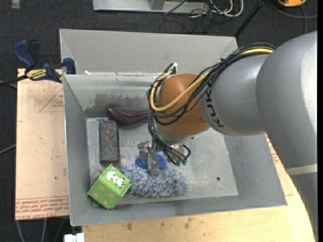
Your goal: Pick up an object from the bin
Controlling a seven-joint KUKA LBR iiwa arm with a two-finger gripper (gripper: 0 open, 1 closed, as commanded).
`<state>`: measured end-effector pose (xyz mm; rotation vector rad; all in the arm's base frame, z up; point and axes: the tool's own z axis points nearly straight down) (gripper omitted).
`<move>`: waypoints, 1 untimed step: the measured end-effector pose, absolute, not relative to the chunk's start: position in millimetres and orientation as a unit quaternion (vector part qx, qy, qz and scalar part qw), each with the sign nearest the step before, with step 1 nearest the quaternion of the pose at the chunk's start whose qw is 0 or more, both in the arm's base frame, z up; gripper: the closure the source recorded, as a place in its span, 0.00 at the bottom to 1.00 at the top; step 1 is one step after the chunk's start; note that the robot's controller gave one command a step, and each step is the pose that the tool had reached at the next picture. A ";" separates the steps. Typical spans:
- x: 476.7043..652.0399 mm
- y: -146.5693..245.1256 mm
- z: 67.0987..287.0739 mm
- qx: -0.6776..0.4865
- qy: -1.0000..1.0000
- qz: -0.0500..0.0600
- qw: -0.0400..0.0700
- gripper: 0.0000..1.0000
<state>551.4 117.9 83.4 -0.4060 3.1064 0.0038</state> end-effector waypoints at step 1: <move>551.4 117.9 83.4 -0.129 0.992 0.001 0.004 1.00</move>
Offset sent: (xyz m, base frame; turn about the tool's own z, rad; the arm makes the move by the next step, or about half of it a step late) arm 0.0011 -0.0229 0.1441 0.0065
